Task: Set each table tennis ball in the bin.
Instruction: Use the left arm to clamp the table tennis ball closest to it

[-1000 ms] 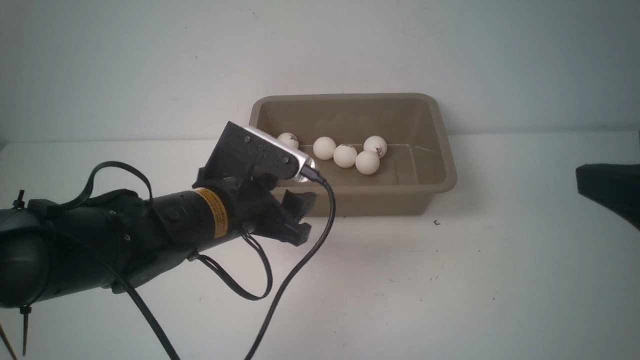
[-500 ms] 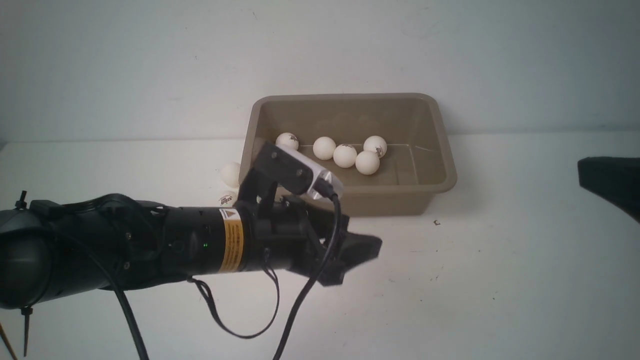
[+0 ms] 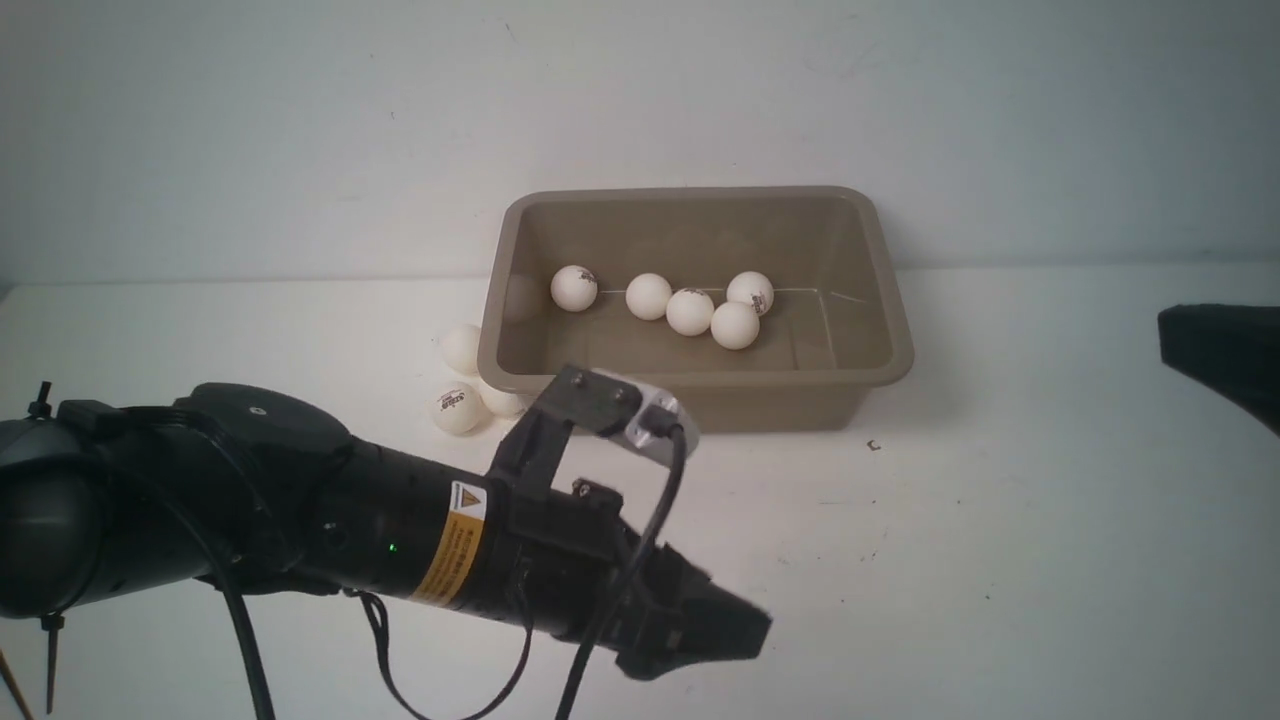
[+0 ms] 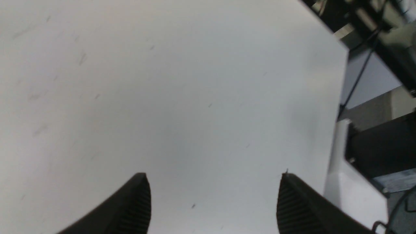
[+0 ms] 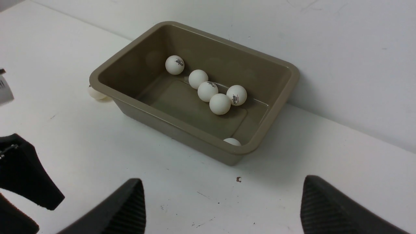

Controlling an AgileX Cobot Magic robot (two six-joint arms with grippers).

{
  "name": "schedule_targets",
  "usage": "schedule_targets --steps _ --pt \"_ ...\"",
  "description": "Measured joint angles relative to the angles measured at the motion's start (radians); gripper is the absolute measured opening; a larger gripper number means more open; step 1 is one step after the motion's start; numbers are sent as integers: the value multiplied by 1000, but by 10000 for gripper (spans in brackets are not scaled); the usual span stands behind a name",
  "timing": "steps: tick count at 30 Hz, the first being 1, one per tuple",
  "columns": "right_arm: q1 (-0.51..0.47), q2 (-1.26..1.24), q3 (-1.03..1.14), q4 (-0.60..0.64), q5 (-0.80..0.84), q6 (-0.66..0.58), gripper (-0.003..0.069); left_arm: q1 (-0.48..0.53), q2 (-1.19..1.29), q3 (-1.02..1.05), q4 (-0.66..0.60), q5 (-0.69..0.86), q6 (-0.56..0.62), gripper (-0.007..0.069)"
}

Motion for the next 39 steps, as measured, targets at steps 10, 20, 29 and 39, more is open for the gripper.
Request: schedule_targets --steps 10,20,29,39 --pt "0 0 0 0 -1 0 582 0 0 0 52 202 -91 468" --pt "0 0 0 0 -9 0 582 0 0 -151 56 123 132 468" --pt "0 0 0 0 -9 0 582 69 0 -163 52 669 251 468" --pt "0 0 0 1 -9 -5 582 174 0 -163 18 1168 481 468"
